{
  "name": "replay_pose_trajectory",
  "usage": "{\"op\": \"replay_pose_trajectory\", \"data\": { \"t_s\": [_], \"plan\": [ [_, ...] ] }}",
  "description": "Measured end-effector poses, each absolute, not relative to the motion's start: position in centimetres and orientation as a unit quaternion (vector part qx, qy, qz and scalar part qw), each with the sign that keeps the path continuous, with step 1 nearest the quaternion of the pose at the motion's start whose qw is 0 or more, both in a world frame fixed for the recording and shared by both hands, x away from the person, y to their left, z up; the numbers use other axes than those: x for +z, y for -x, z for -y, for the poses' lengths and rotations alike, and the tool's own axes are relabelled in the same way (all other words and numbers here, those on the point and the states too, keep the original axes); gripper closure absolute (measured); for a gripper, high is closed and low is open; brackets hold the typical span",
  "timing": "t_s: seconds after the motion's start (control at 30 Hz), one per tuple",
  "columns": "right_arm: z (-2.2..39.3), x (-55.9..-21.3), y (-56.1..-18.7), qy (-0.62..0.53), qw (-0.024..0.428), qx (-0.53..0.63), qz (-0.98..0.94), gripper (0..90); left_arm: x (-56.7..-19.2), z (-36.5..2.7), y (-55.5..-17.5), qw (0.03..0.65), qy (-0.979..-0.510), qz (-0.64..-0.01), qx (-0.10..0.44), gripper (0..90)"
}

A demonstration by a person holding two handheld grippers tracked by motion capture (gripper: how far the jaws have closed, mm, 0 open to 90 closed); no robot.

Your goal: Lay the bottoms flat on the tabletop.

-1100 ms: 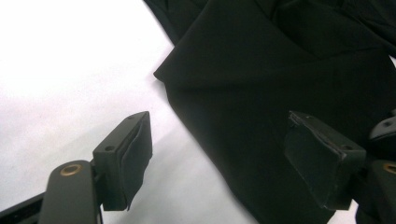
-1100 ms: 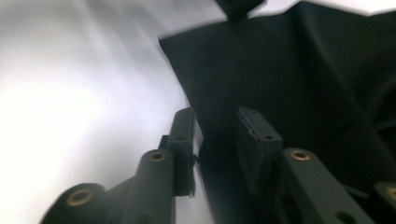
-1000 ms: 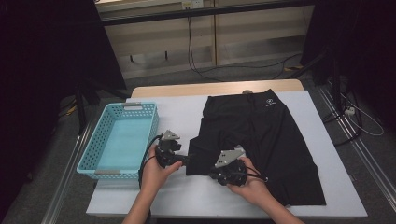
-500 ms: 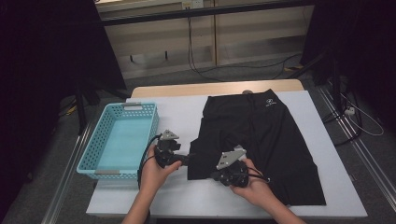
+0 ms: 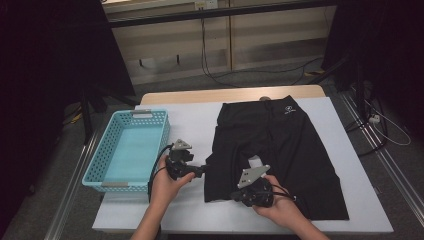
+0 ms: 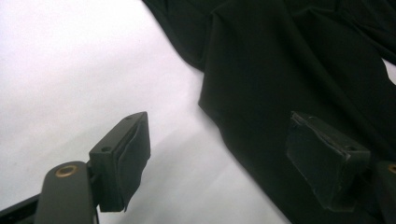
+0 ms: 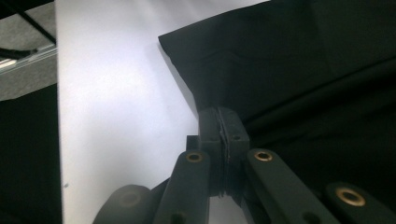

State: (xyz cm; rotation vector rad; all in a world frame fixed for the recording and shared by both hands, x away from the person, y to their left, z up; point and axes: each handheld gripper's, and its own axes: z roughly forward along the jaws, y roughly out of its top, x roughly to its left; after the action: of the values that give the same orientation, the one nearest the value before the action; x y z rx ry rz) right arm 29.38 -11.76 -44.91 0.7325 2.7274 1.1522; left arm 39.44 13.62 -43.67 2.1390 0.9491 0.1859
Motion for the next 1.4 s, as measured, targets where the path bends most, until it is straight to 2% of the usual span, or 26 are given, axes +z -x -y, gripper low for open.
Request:
{"op": "replay_pose_trajectory", "data": {
  "t_s": [0.67,1.07,1.4],
  "plan": [
    [12.4,-44.4,-27.7,-0.22,0.021,0.37,-0.902,90.0,-44.0,-13.3,-39.8,0.391,-0.838,-0.375,0.069,23.6],
    [14.7,-44.4,-26.8,-0.236,0.013,0.37,-0.899,90.0,-44.9,-12.2,-39.9,0.398,-0.834,-0.376,0.064,37.3],
    [14.9,-44.4,-26.3,-0.215,0.01,0.362,-0.907,87.8,-44.7,-12.2,-39.9,0.397,-0.838,-0.37,0.063,41.2]
  ]
}}
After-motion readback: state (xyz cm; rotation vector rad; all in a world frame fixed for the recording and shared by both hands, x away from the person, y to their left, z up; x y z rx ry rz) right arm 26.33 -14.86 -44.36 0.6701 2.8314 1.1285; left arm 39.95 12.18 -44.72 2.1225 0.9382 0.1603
